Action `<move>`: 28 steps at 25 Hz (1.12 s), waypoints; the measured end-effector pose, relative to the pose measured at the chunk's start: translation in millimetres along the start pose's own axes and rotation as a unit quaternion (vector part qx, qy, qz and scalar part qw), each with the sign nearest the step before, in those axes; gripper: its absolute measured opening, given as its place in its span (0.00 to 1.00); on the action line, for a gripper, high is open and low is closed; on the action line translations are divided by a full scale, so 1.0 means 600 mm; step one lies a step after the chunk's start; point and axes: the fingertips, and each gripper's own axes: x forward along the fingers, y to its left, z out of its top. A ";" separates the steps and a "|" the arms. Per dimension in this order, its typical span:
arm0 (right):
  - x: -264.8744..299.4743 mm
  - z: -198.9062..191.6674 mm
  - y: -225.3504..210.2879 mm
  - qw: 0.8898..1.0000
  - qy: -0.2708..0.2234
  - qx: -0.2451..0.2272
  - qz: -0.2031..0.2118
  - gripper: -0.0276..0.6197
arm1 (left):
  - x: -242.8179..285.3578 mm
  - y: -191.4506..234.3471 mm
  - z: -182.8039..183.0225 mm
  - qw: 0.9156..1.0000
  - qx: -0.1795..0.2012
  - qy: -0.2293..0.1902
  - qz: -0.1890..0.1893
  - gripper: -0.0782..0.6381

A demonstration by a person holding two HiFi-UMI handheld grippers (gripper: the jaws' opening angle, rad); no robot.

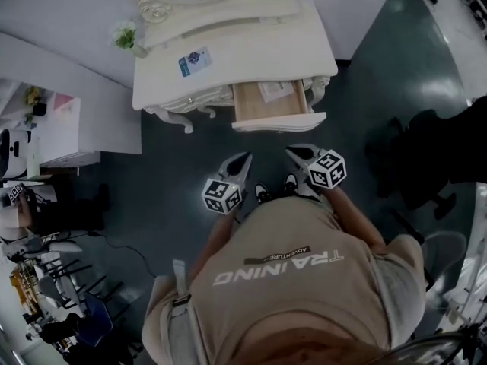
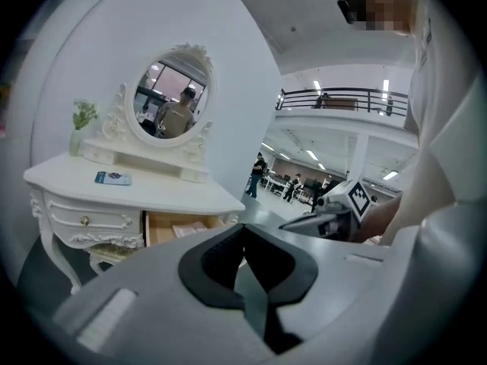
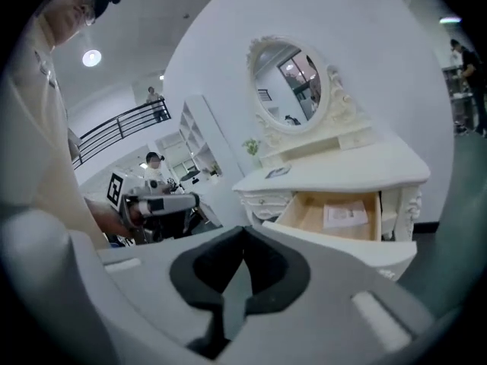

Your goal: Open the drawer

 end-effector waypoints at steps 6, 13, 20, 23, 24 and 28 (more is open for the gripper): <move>-0.057 0.114 0.065 0.997 -0.057 -0.054 0.016 0.05 | -0.021 -0.020 0.064 0.998 0.058 -0.013 -0.027 0.12; -0.096 0.214 0.113 0.980 -0.084 -0.178 -0.030 0.05 | -0.053 -0.015 0.179 0.996 0.074 -0.053 -0.026 0.12; -0.128 0.291 0.129 0.959 -0.135 -0.238 -0.070 0.05 | -0.095 0.006 0.256 0.982 0.143 -0.119 0.040 0.12; -0.143 0.306 0.138 0.954 -0.151 -0.248 -0.076 0.05 | -0.114 0.004 0.264 0.981 0.141 -0.128 0.046 0.12; -0.147 0.310 0.135 0.953 -0.155 -0.249 -0.080 0.05 | -0.118 0.004 0.264 0.981 0.140 -0.128 0.047 0.12; -0.158 0.322 0.118 0.952 -0.164 -0.242 -0.091 0.05 | -0.131 0.014 0.259 0.982 0.129 -0.126 0.060 0.12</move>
